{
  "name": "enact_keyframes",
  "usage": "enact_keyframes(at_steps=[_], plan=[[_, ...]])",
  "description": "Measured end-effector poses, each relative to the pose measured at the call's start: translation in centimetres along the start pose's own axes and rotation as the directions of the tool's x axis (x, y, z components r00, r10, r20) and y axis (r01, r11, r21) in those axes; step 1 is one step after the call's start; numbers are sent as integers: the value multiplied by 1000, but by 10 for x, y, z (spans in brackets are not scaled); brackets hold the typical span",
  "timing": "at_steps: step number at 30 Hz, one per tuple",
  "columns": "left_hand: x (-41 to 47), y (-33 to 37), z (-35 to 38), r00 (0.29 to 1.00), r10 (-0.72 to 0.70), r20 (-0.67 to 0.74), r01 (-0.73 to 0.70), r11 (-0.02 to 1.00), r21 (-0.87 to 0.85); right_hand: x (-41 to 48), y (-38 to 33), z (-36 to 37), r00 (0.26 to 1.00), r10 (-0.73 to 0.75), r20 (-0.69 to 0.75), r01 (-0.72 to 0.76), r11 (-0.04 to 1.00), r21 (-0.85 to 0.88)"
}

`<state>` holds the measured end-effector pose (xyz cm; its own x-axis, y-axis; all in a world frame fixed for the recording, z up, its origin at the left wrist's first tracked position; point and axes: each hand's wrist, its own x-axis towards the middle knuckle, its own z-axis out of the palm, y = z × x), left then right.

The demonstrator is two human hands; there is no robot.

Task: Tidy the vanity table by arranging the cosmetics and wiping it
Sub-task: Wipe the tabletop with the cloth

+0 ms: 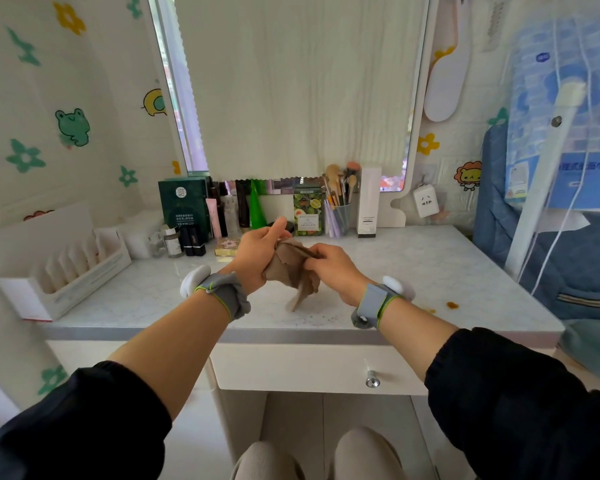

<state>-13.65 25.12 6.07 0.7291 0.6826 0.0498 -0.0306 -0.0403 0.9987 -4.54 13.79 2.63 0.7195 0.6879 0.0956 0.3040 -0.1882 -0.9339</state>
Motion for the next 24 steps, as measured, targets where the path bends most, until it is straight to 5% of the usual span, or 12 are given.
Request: enact_keyframes(at_steps=[6, 11, 16, 19, 24], plan=[[-11, 9, -15, 969, -105, 223, 75, 987, 139, 7, -12, -10, 993, 105, -48, -97, 984, 147], [-12, 1, -25, 871, -299, 390, 194, 938, 286, 5, -7, -16, 950, 301, 84, -302, 953, 8], [2, -18, -41, 931, -298, 210, 201, 900, 386, 5, 10, -13, 872, 413, 263, -397, 911, -116], [13, -31, -51, 987, -142, 70, 67, 776, 627, 1, 10, -12, 872, 392, 292, -356, 919, -171], [15, -40, -51, 988, 90, -125, 38, 645, 763, -3, 5, -9, 899, 357, 253, -315, 930, -189]])
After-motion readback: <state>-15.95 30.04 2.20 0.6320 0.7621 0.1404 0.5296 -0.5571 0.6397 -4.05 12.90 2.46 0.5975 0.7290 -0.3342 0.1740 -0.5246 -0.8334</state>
